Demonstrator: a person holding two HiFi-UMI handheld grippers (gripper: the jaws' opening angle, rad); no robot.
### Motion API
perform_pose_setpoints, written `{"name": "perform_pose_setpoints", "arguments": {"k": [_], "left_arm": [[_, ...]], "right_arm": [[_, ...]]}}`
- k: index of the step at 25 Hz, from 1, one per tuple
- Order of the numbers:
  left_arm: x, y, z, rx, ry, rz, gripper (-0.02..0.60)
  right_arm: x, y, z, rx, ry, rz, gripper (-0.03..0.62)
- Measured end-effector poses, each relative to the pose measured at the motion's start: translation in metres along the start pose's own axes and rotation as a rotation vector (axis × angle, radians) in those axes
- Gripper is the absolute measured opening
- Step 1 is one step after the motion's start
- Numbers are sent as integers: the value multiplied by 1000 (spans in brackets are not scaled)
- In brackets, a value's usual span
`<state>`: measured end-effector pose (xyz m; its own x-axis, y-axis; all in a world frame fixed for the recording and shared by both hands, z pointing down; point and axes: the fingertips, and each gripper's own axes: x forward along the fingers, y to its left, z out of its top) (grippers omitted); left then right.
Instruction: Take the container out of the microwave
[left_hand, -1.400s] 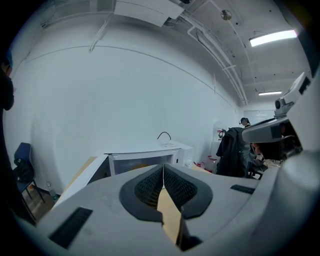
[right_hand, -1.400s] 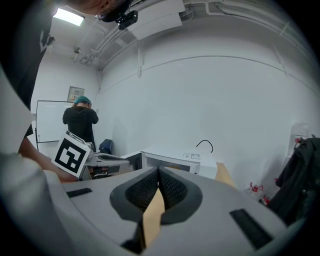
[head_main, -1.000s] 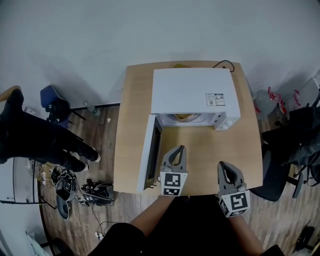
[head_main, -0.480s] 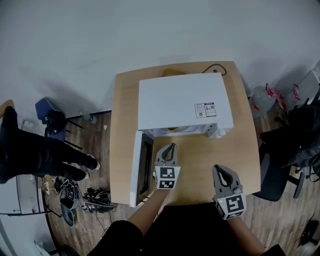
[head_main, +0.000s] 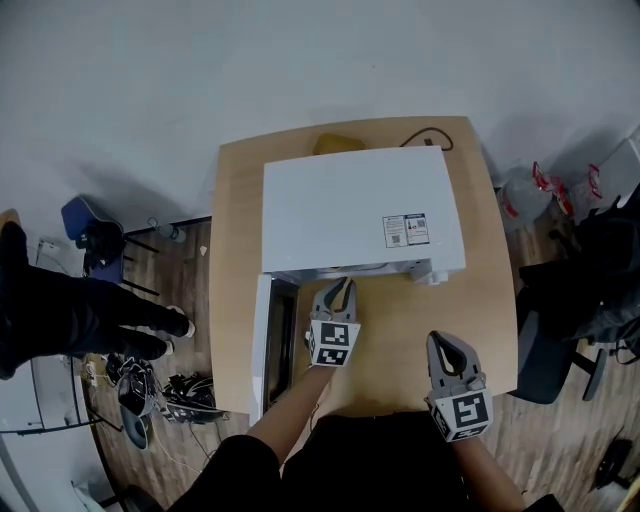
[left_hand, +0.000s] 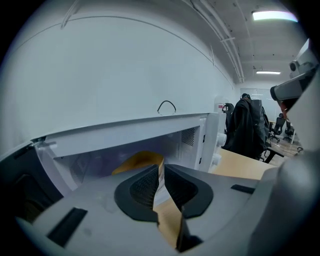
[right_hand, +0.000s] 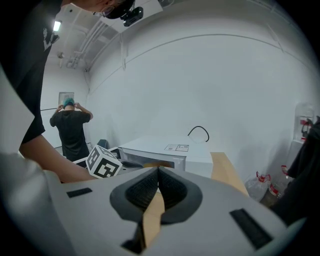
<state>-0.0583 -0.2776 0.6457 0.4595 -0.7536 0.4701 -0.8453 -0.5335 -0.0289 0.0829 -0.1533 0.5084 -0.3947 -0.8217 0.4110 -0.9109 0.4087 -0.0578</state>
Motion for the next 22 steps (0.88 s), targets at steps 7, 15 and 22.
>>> {"name": "perform_pose_setpoints", "arguments": {"k": [7,15,22], "left_arm": [[24,0,-6,60,25,-20,101],[56,12,-21,135,105,-22,127],[79,20,-22,216,143,-22,129]], "right_arm": [[5,-19,-4,30,2,-28,60],[2,-25,-13,51,11,-35,60],[-3,-34,-25,72,32,-47,60]]}}
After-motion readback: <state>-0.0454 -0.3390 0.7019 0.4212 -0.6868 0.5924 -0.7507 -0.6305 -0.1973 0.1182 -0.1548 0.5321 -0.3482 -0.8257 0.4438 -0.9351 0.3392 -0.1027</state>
